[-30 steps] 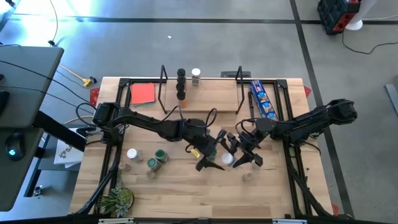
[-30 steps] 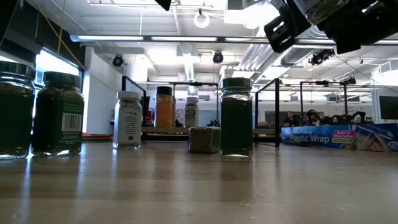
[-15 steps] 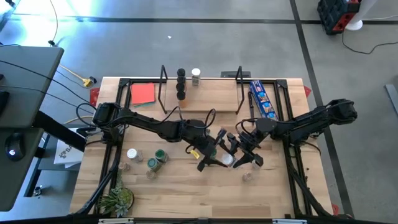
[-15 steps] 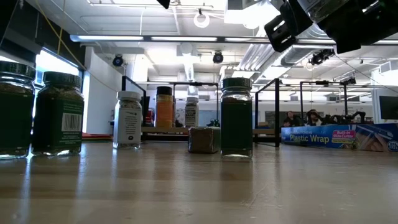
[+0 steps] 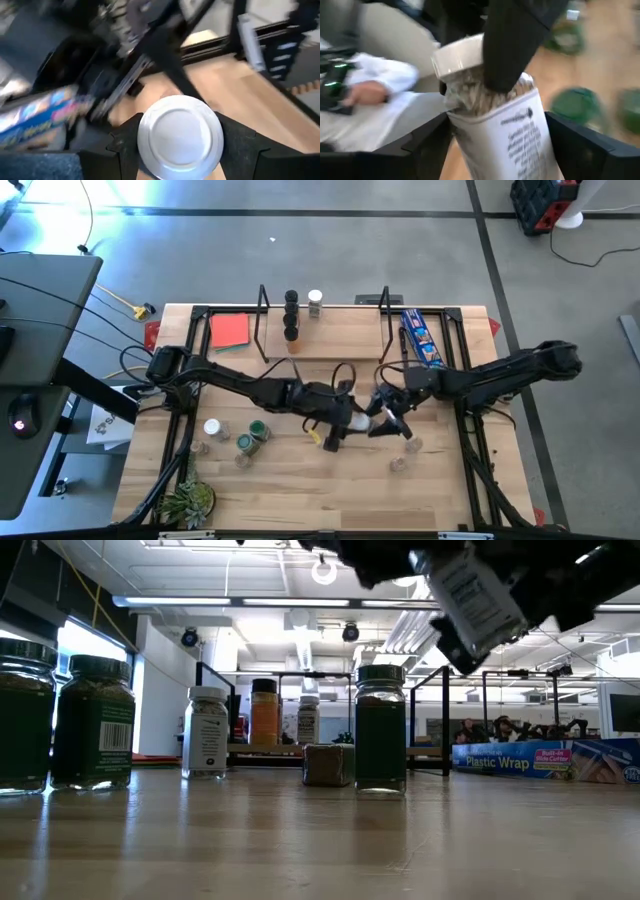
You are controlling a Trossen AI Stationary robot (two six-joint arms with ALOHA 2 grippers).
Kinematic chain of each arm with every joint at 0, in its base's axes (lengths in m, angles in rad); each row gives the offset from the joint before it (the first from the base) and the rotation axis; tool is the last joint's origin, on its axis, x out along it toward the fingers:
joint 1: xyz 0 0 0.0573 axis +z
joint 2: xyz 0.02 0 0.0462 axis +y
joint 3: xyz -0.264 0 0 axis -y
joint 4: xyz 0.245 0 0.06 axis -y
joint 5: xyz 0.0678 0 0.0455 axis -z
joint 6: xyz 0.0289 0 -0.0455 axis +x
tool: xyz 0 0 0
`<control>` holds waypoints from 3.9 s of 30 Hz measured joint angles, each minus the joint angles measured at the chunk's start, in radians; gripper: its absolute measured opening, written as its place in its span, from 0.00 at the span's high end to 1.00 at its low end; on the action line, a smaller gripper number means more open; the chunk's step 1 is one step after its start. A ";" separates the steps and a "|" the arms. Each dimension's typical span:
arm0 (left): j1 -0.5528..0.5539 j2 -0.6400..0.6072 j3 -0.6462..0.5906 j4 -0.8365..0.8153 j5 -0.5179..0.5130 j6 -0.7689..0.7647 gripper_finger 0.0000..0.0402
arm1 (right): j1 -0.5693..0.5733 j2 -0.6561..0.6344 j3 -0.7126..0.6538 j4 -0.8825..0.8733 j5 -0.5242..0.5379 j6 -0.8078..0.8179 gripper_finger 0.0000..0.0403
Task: Shelf spices
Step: Put the white seasoning bottle on the shelf aligned with the other white seasoning bottles
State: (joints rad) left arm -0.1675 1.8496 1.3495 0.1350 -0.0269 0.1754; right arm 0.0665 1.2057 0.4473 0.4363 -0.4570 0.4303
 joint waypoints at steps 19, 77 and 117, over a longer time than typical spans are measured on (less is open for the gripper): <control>0.138 0.307 0.326 -0.343 -0.086 -0.218 0.51 | 0.000 -0.444 -0.002 -0.690 0.718 0.149 0.24; 0.159 0.241 0.314 -0.687 0.153 0.115 0.32 | 0.272 -0.041 -0.002 -0.644 1.007 0.307 0.24; 0.094 0.308 0.315 -0.342 -0.089 -0.119 0.52 | 0.274 -0.101 -0.002 -0.657 1.023 0.295 0.24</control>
State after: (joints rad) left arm -0.0738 2.1572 1.6642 -0.2070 -0.1156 0.0562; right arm 0.3401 1.1049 0.4458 -0.2207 0.5663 0.7251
